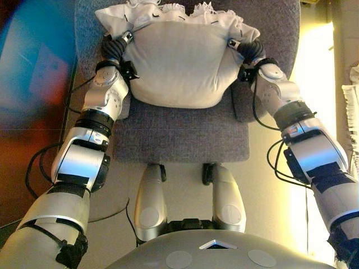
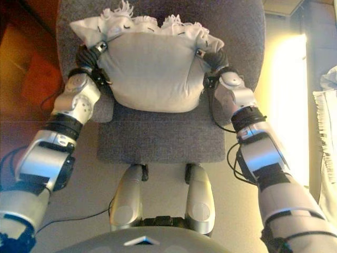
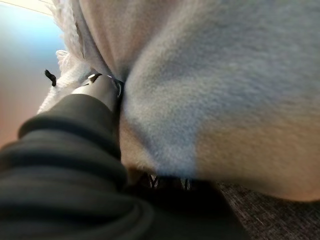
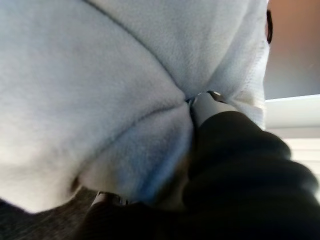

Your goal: Pick up the cushion and take it to the sofa

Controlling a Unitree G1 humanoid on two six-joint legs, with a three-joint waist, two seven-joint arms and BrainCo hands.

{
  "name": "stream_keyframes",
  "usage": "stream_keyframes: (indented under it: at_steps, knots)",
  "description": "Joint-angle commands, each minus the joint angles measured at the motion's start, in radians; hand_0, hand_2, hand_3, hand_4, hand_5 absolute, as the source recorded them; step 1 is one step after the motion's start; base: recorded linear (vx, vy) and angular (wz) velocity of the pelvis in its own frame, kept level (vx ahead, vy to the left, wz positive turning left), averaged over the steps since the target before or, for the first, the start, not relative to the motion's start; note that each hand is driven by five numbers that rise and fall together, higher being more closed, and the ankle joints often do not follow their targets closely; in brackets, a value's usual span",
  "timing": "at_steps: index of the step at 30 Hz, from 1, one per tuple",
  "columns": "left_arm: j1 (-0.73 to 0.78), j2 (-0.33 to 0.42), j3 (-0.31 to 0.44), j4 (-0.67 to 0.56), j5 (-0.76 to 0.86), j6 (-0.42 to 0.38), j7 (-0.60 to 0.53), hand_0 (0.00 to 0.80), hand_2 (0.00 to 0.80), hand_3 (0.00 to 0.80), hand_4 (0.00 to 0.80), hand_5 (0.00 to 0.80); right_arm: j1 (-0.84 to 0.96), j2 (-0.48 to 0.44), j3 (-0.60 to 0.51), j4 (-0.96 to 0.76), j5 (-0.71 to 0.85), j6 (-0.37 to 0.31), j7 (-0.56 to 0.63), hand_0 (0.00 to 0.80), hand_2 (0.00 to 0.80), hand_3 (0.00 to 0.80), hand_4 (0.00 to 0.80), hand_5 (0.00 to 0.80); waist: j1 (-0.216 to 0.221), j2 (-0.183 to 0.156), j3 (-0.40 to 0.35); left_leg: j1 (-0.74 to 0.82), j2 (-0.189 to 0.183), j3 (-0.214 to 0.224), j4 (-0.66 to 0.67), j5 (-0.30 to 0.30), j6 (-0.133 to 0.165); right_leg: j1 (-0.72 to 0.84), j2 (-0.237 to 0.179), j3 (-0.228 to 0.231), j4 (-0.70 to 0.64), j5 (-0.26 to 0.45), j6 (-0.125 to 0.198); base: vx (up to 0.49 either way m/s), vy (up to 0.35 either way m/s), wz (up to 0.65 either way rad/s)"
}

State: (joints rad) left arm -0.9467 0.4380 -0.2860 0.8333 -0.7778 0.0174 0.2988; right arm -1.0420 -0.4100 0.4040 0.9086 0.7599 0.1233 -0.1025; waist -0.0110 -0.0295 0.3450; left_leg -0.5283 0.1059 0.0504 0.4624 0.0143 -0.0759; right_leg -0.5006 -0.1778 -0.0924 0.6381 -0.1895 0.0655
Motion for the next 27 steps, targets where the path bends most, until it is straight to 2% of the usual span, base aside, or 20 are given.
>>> stream_keyframes:
  at_steps: [1, 2, 3, 12, 16, 19, 21, 23, 27]
  knots:
    - [-0.129, -0.07, -0.048, 0.037, -0.118, -0.032, -0.068, 0.706, 0.706, 0.706, 0.706, 0.706, -0.111, 0.046, -0.004, 0.027, 0.028, -0.044, -0.025, 0.0, 0.0, 0.0, 0.0, 0.0, -0.003, -0.009, -0.001, -0.041, 0.048, -0.004, 0.194, -0.154, -0.062, 0.053, -0.083, 0.049, -0.082, 0.097, 0.071, 0.051, 0.017, -0.01]
    - [-0.129, -0.075, -0.04, 0.043, -0.127, -0.046, -0.071, 0.449, 0.449, 0.449, 0.449, 0.449, -0.115, 0.05, -0.011, 0.033, 0.014, -0.052, -0.041, 0.0, 0.0, 0.0, 0.0, 0.0, -0.004, -0.009, -0.001, -0.038, 0.046, -0.004, 0.195, -0.157, -0.062, 0.052, -0.084, 0.051, -0.08, 0.096, 0.072, 0.043, 0.02, 0.0]
    - [-0.129, -0.077, -0.035, 0.042, -0.114, -0.048, -0.062, 0.0, 0.0, 0.0, 0.0, 0.0, -0.118, 0.054, -0.015, 0.036, 0.001, -0.06, -0.049, 0.0, 0.0, 0.0, 0.0, 0.0, -0.004, -0.008, -0.001, -0.037, 0.045, -0.005, 0.195, -0.159, -0.062, 0.051, -0.084, 0.051, -0.079, 0.096, 0.073, 0.036, 0.022, 0.0]
    - [-0.113, -0.036, -0.015, 0.036, -0.021, -0.087, 0.0, 0.0, 0.0, 0.0, 0.0, 0.0, -0.087, 0.02, -0.042, 0.052, -0.004, -0.064, -0.09, 0.0, 0.0, 0.0, 0.0, 0.0, -0.003, -0.003, -0.006, -0.001, 0.036, 0.001, 0.166, -0.158, -0.063, 0.073, -0.088, 0.058, -0.107, 0.105, 0.08, 0.032, 0.008, 0.01]
    - [-0.099, 0.011, 0.013, 0.044, -0.076, -0.124, 0.002, 0.0, 0.0, 0.0, 0.0, 0.0, -0.07, -0.018, -0.048, 0.057, -0.019, -0.066, -0.077, 0.0, 0.0, 0.0, 0.0, 0.0, -0.002, -0.002, -0.017, 0.026, 0.031, 0.001, 0.131, -0.146, -0.065, 0.095, -0.091, 0.059, -0.145, 0.117, 0.087, 0.055, 0.009, 0.0]
    - [-0.09, 0.053, 0.027, 0.053, 0.031, -0.123, 0.046, 0.0, 0.0, 0.0, 0.0, 0.0, -0.056, -0.043, -0.056, 0.067, -0.017, -0.095, -0.093, 0.0, 0.0, 0.0, 0.0, 0.0, 0.002, -0.006, -0.031, 0.045, 0.025, 0.002, 0.099, -0.131, -0.066, 0.116, -0.094, 0.054, -0.184, 0.131, 0.09, 0.046, -0.009, 0.0]
    - [-0.084, 0.099, 0.02, 0.069, 0.123, -0.113, 0.077, 0.0, 0.0, 0.0, 0.0, 0.0, -0.041, -0.07, -0.071, 0.061, 0.041, -0.132, -0.135, 0.0, 0.0, 0.0, 0.0, 0.0, 0.001, -0.008, -0.041, 0.059, 0.027, 0.002, 0.087, -0.128, -0.068, 0.132, -0.091, 0.055, -0.203, 0.134, 0.091, 0.053, -0.021, 0.0]
    - [-0.078, 0.124, 0.02, 0.078, 0.119, -0.126, 0.077, 0.0, 0.0, 0.0, 0.0, 0.0, -0.028, -0.084, -0.094, 0.055, 0.071, -0.153, -0.168, 0.0, 0.0, 0.0, 0.0, 0.0, -0.001, -0.012, -0.048, 0.068, 0.03, 0.003, 0.079, -0.126, -0.067, 0.142, -0.09, 0.056, -0.215, 0.137, 0.091, 0.058, -0.016, 0.0]
    - [-0.017, 0.154, 0.043, 0.065, 0.181, -0.189, 0.099, 0.0, 0.0, 0.0, 0.0, 0.0, 0.033, -0.113, -0.138, 0.041, 0.005, -0.208, -0.247, 0.0, 0.0, 0.0, 0.0, 0.0, -0.001, -0.013, -0.074, 0.119, 0.028, 0.002, 0.032, -0.117, -0.064, 0.195, -0.086, 0.057, -0.278, 0.15, 0.096, 0.084, -0.002, 0.01]
